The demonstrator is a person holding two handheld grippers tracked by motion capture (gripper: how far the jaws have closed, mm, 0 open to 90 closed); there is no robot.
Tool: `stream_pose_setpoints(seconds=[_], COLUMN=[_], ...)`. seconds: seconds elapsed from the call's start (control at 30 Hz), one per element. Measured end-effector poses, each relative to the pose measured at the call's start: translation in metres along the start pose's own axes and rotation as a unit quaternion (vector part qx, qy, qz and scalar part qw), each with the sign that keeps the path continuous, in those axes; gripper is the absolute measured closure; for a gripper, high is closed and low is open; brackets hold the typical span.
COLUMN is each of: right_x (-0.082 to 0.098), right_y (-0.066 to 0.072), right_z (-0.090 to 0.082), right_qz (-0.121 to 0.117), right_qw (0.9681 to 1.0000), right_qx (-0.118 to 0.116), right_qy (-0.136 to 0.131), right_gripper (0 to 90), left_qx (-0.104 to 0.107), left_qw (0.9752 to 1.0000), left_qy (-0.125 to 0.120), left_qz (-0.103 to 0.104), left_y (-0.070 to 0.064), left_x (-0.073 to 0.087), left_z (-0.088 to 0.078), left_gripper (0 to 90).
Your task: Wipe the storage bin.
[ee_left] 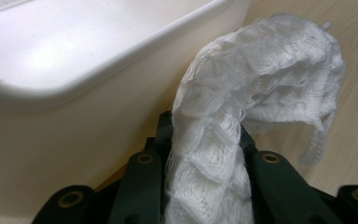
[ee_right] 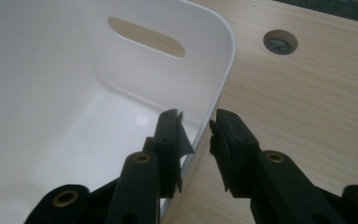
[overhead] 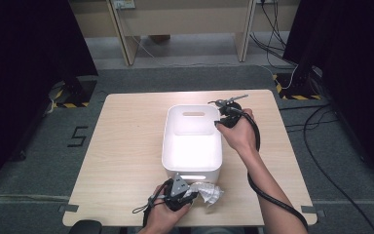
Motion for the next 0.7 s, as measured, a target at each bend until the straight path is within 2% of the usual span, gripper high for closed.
stream_pose_setpoints(seconds=[0.37,0.5,0.7], right_x=[0.000,0.000,0.001], right_y=[0.000,0.000,0.000], right_z=[0.001,0.001,0.002], right_qz=[0.001,0.000,-0.003], right_qw=[1.0000,1.0000,1.0000], right_qx=[0.000,-0.001,-0.001], right_qy=[0.000,0.001,0.005], right_gripper=[70.9,71.0,72.5], left_qx=[-0.010,-0.010,-0.015], left_qw=[0.9999,0.9998,0.9997], left_qy=[-0.002,-0.008,-0.014], left_qz=[-0.005,-0.013,-0.009], left_y=[0.009,0.009,0.010], left_x=[0.002,-0.001,-0.012], left_z=[-0.015,-0.020,-0.033], left_gripper=[72.1,72.1,72.1])
Point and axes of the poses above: each handheld gripper's, and its own axes: z roughly forward along the jaws, x roughly out of its underside, y roughly to its left, the point moved 6 cm from there along z, roughly forward along the jaws, and after that the axes turned 2 degrees about y, right-handed, at the moved point
